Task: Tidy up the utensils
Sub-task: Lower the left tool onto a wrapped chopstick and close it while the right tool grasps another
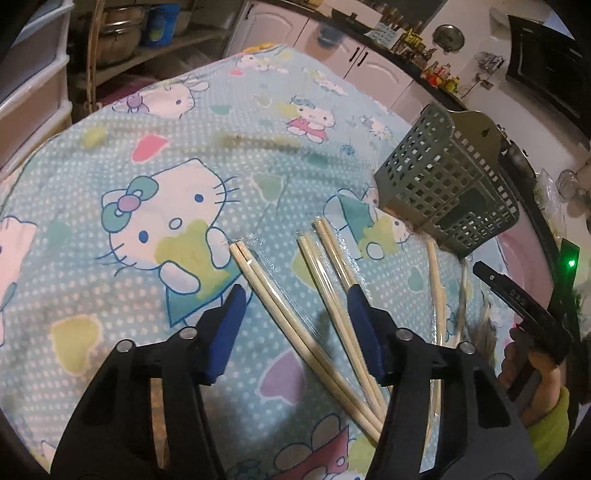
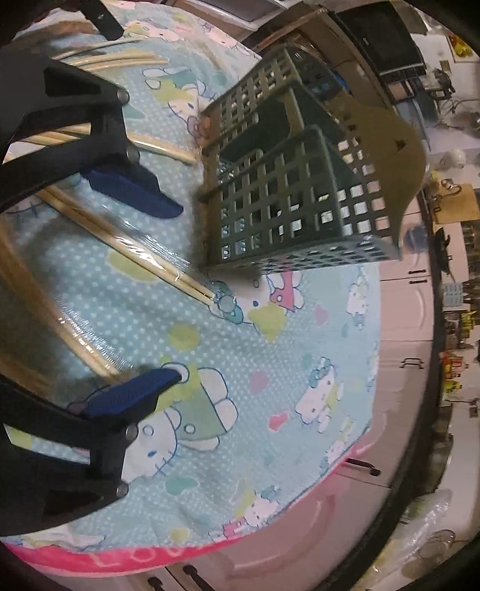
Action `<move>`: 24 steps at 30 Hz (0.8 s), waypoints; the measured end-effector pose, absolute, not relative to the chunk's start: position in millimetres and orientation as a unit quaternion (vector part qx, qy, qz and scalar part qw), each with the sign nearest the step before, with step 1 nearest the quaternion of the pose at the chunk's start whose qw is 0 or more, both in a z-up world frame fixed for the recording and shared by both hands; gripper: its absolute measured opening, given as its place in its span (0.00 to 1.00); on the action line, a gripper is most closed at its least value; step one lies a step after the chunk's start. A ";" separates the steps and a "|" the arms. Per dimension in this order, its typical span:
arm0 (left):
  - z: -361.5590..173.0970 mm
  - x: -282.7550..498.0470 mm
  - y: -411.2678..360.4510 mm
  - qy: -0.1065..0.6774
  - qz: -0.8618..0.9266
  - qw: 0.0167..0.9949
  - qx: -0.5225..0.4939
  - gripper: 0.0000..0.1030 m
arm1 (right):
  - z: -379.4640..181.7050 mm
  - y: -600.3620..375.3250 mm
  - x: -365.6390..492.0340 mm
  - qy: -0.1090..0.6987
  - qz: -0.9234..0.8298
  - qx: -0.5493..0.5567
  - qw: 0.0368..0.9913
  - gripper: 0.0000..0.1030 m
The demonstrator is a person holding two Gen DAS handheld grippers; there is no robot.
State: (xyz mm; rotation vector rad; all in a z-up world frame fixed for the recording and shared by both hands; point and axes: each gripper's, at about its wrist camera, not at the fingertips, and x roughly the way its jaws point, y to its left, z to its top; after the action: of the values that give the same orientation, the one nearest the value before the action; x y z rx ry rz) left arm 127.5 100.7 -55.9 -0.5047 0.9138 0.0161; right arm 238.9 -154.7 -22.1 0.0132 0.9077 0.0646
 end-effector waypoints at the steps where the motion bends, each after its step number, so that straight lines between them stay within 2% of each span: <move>1: -56.7 128.5 101.3 0.437 0.010 0.866 -0.242 0.42 | -25.0 -154.2 243.0 0.443 0.034 0.009 0.896 0.65; 2: -57.5 129.7 101.8 0.438 0.012 0.865 -0.244 0.41 | -27.5 -153.9 246.1 0.447 0.033 0.009 0.894 0.59; 4: -58.5 132.4 102.9 0.438 0.015 0.864 -0.247 0.40 | -32.1 -154.9 252.0 0.455 0.038 0.019 0.889 0.53; 10: -59.6 140.7 109.3 0.445 0.024 0.858 -0.255 0.34 | -38.7 -160.0 268.9 0.464 0.039 0.043 0.884 0.47; 15: -60.5 147.8 114.6 0.450 0.036 0.856 -0.253 0.25 | -41.7 -162.4 279.1 0.469 0.034 0.046 0.881 0.37; 22: -58.3 155.9 119.3 0.456 0.041 0.855 -0.246 0.17 | -42.4 -171.7 289.9 0.483 0.054 0.035 0.874 0.28; 24: -58.4 157.6 118.8 0.455 0.043 0.857 -0.239 0.12 | -42.6 -174.5 292.6 0.484 0.060 0.033 0.872 0.28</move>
State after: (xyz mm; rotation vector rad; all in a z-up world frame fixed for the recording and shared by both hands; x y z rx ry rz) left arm 157.6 118.8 -58.4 -0.5029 0.9556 0.0913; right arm 292.6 -174.5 -42.6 0.0692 1.0125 0.1255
